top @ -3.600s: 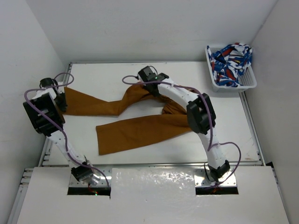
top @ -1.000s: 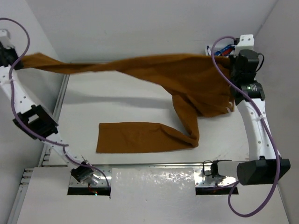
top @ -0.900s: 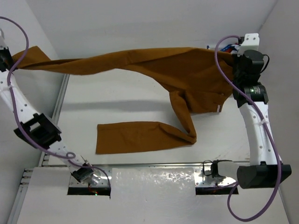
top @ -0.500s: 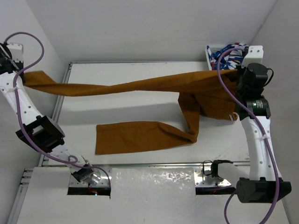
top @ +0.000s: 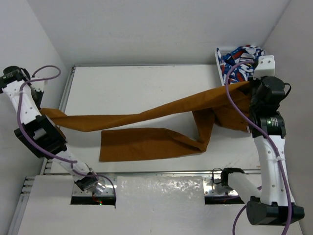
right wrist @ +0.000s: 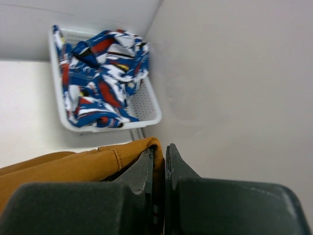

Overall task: Fold and stack the trousers
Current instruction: Flatten the trousers out

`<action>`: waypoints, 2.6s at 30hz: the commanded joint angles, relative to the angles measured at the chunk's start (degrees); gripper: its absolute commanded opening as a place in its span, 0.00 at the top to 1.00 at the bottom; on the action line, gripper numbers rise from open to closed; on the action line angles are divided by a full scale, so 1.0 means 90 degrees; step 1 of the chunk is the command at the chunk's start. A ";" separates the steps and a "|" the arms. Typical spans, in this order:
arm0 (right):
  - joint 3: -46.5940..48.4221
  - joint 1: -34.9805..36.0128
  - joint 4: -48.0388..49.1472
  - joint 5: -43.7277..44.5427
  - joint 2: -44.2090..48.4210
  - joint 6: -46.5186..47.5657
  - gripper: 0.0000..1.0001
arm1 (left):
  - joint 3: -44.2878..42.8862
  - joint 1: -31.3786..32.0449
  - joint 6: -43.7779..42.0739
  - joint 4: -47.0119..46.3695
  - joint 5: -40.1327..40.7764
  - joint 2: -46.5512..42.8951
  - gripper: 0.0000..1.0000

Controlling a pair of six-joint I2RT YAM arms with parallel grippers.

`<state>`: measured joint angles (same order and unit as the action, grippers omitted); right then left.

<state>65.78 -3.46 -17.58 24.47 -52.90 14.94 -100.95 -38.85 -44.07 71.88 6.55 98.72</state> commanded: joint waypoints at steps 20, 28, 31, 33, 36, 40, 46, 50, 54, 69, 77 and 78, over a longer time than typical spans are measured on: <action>-0.0169 -0.0064 0.0411 -0.0902 -0.1544 -0.0624 1.00 | -0.0194 0.1827 0.3794 -0.4323 -0.2352 0.0570 1.00; -0.0151 -0.0064 0.0235 -0.0766 -0.1143 -0.0673 1.00 | 0.0111 0.0500 0.1911 -0.1602 -0.1705 -0.0616 1.00; 0.0064 -0.0064 0.0206 -0.0619 -0.1036 -0.0703 1.00 | 0.0647 0.0040 0.0889 -0.0771 -0.0847 -0.1114 1.00; 0.0249 -0.0064 0.0215 -0.0658 -0.0958 -0.0722 1.00 | 0.0932 -0.0204 0.0214 -0.0225 -0.0241 -0.1514 1.00; 0.0474 -0.0064 0.0167 -0.0882 -0.0880 -0.0684 1.00 | 0.1459 -0.0332 -0.0258 0.0313 0.0540 -0.1983 1.00; 0.0572 -0.0064 0.0166 -0.0932 -0.0782 -0.0547 1.00 | 0.2143 -0.0302 -0.0591 0.0393 0.1235 -0.2092 1.00; 0.0192 -0.0055 0.0449 -0.1418 -0.1103 -0.0722 1.00 | 0.1855 0.0934 0.0608 -0.0553 0.0984 0.0897 0.97; 0.0054 -0.0016 0.0548 -0.1937 -0.1620 -0.1093 1.00 | -0.2121 0.1631 0.1847 0.0253 -0.0665 0.3966 0.55; 0.0318 0.0062 0.0149 -0.1938 -0.2207 -0.1142 1.00 | -0.3618 0.1817 0.3285 -0.1038 -0.1487 0.3840 0.46; 0.0075 0.0229 -0.0224 -0.2122 -0.1866 -0.1084 1.00 | 0.2317 -0.0485 0.0752 -0.2107 -0.1759 -0.0615 0.36; -0.0033 0.0258 -0.0302 -0.2328 -0.1885 -0.1123 1.00 | 0.3969 -0.1600 -0.4070 -0.1955 -0.2766 -0.2246 0.33; -0.0053 0.0258 -0.0302 -0.2357 -0.1885 -0.1103 1.00 | 0.4173 -0.1679 -0.5092 -0.1796 -0.2778 -0.2257 0.32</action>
<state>65.84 -1.61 -21.78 5.15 -71.57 5.34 -66.52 -51.40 -60.80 52.27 -12.01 82.89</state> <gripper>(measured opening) 0.023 0.675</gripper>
